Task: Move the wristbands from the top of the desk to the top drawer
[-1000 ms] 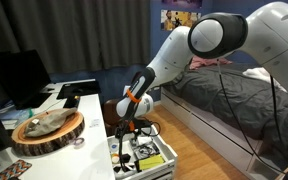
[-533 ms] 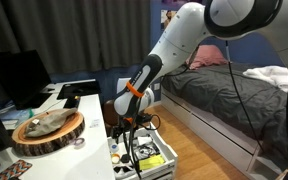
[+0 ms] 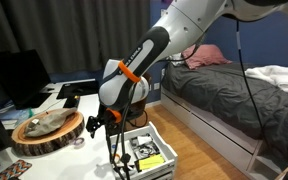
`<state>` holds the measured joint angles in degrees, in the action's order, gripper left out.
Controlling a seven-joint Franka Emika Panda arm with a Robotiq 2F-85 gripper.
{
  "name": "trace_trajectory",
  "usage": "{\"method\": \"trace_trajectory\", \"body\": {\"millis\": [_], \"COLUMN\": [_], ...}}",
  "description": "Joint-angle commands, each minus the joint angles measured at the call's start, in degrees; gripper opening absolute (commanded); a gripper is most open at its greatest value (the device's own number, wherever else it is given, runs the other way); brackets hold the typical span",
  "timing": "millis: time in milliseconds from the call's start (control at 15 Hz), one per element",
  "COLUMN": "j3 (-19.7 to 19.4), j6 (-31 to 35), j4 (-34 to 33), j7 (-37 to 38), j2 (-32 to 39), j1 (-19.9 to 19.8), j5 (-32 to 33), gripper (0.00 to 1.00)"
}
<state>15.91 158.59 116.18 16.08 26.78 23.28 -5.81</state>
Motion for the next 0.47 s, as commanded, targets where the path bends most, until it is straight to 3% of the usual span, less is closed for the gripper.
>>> {"method": "trace_trajectory", "body": {"millis": [0,133,200,267,400], "j3": [8.94,17.48,10.24,13.16,15.42], "j6": [5.15,2.59,3.64,3.41,3.27], "j4": [1.01,-1.02,-0.35,-0.42,-0.39], "j7": [-7.23,-16.51,-9.47,-12.61,-14.66], "j2": [-1.36,0.47,-0.53,-0.47,-0.47], "j1": [-5.40,-11.46,-5.36,-7.43,-9.43], "j5": [-9.61,-16.30,-11.54,-13.94,-15.10], "gripper": [1.00,1.00,1.00,1.00,1.00]}}
